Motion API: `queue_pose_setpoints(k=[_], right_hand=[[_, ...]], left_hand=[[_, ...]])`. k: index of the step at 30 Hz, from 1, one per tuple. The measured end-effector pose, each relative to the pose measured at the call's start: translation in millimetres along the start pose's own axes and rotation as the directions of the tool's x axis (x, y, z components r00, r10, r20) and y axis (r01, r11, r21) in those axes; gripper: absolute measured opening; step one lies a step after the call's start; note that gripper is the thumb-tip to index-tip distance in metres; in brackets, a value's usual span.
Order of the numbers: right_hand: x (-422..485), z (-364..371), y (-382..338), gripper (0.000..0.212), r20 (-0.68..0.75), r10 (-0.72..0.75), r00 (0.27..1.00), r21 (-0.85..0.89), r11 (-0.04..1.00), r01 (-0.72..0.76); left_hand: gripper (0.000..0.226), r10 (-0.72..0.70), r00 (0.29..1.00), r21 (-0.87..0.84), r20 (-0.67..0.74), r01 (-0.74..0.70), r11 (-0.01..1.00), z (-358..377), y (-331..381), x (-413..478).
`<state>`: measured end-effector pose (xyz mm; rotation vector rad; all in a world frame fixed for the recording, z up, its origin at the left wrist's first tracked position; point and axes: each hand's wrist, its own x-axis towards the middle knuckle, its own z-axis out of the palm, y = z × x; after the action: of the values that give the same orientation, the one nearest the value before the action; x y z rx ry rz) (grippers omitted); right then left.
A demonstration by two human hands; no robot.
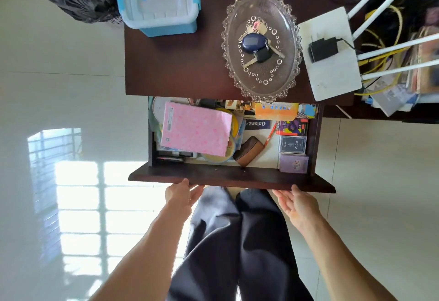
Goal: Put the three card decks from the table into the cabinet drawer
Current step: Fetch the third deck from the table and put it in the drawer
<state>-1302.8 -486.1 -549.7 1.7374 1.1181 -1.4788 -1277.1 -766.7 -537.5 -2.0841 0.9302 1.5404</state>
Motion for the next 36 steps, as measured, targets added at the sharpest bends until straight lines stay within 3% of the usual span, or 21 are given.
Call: queue_pose_setpoints(k=[7, 17, 25, 36], right_hand=[[6, 2, 5, 0.038, 0.054, 0.006, 0.999, 0.152, 0.988, -0.014], [6, 1, 10, 0.042, 0.064, -0.037, 0.997, 0.171, 0.985, 0.026], [4, 3, -2, 0.04, 0.074, -0.035, 0.997, 0.188, 0.982, 0.021], [3, 25, -31, 0.042, 0.097, -0.033, 0.995, 0.202, 0.979, 0.013]], left_hand=[[0.014, -0.034, 0.998, -0.063, 0.058, 0.038, 0.997, -5, 0, 7], [0.03, -0.013, 1.0, -0.075, 0.008, 0.013, 0.997, 0, -2, 10], [0.019, -0.002, 1.0, -0.084, 0.009, 0.003, 0.996, 9, 2, -4], [0.027, 0.029, 0.999, -0.053, 0.028, -0.028, 0.998, 25, 31, -13]])
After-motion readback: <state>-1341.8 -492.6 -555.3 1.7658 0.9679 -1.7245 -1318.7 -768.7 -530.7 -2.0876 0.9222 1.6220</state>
